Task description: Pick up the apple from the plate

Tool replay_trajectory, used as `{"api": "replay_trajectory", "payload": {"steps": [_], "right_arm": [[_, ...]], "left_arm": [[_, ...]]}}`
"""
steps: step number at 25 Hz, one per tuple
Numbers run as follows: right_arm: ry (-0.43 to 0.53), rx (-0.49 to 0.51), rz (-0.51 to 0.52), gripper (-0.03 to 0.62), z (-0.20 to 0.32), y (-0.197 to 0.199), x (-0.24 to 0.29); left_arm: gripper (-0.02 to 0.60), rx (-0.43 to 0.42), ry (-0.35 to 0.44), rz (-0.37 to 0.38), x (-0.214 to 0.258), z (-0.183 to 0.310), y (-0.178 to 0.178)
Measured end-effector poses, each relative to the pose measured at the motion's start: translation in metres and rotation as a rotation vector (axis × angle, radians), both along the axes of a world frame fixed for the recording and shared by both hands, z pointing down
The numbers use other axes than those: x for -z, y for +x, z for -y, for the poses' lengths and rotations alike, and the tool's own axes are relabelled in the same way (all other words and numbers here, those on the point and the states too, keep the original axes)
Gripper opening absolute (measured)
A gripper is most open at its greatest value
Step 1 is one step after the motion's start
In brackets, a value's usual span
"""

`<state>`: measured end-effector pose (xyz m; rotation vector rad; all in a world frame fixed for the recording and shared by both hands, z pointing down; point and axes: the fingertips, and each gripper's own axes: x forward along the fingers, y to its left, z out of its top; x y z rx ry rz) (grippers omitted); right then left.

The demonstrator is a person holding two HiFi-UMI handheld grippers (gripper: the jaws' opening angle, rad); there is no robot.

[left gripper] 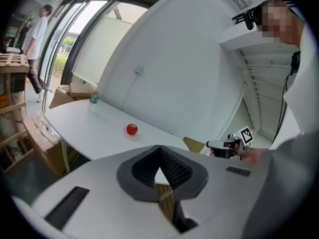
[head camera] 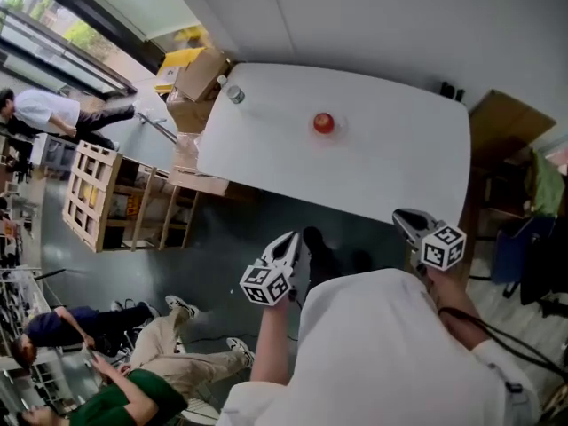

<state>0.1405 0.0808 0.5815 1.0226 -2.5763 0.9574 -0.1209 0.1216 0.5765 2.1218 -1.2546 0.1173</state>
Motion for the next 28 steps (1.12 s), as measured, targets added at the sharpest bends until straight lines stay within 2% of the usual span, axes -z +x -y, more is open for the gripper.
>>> {"api": "replay_trajectory", "payload": {"steps": [9, 14, 22, 28], "right_arm": [[-0.009, -0.116, -0.008, 0.044, 0.043, -0.029, 0.004], [-0.016, -0.185, -0.021, 0.044, 0.058, -0.05, 0.008], [-0.021, -0.318, -0.018, 0.044, 0.077, -0.076, 0.007], [-0.015, -0.4, -0.026, 0.044, 0.077, -0.088, 0.009]], "left_arm": [[0.002, -0.102, -0.015, -0.015, -0.006, 0.067, -0.032], [0.002, -0.186, -0.03, 0.001, -0.014, 0.102, -0.046], [0.002, -0.339, -0.006, 0.065, -0.021, 0.144, -0.059], [0.002, -0.425, 0.008, 0.051, -0.025, 0.16, -0.058]]}}
